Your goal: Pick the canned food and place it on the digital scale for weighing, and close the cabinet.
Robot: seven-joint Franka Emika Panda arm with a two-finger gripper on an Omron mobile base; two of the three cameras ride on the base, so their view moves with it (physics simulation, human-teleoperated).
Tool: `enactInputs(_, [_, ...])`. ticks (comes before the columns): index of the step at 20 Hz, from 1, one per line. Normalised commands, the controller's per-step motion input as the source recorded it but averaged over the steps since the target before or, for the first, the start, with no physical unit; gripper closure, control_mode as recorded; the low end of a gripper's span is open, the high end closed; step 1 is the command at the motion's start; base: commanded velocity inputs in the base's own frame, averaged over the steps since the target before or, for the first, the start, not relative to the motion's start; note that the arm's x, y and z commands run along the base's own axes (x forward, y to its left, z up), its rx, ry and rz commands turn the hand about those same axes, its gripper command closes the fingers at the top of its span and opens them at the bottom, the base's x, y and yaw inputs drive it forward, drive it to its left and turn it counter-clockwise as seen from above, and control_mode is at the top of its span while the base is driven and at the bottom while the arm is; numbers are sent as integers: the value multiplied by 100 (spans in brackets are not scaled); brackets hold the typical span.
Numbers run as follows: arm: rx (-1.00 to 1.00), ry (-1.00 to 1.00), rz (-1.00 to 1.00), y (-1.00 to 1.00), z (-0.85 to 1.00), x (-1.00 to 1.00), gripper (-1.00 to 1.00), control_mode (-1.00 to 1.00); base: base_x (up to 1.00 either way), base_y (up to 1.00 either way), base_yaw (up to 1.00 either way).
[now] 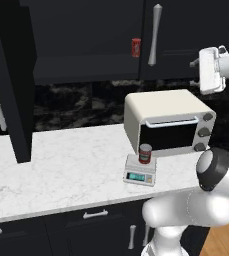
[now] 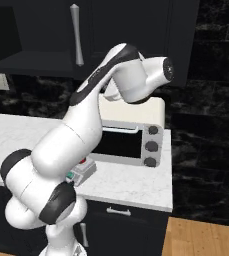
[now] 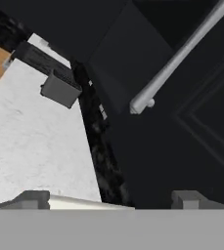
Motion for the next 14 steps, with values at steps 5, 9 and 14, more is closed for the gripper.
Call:
enactInputs(5, [22,-40,-18,26,11,-100,-100,-100,0,0,0])
enactInputs(9, [2,-68,-1,100,-31,-100,-100,-100,0,0,0])
enactInputs(14, [1,-48,-10,99,-17,-100,-100,-100,0,0,0])
